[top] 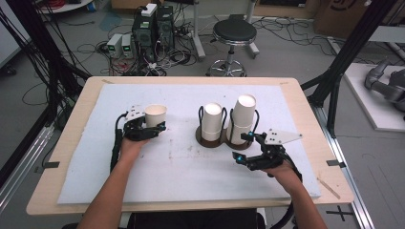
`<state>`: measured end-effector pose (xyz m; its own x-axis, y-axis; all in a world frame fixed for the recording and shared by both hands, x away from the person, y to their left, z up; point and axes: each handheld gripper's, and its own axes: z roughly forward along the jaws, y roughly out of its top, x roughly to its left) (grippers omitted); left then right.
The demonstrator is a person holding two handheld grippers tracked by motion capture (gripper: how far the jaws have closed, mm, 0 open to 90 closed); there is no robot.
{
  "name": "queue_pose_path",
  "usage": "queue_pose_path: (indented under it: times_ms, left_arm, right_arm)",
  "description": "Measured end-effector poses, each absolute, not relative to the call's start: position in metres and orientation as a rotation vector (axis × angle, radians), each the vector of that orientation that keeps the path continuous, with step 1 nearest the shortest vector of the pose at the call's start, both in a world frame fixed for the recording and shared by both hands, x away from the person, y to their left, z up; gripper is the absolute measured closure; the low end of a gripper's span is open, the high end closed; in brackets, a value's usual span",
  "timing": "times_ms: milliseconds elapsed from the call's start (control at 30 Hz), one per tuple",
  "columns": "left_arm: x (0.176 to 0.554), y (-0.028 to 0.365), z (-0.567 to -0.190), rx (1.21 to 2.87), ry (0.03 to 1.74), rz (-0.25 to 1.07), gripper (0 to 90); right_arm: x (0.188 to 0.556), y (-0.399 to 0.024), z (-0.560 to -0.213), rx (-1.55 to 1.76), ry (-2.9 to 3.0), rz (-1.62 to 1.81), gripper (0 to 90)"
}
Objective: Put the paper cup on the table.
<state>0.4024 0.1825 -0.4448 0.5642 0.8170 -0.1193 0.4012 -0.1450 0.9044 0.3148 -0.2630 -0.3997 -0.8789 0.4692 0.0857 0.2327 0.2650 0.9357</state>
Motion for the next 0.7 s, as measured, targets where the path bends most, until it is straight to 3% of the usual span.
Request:
queue_pose_path:
  times_ms: [700]
  left_arm:
    - [0.386,0.185,-0.445,1.836,1.062,0.493,29.4]
  right_arm:
    - [0.313,-0.263,-0.398,0.650,2.320,1.665,19.9]
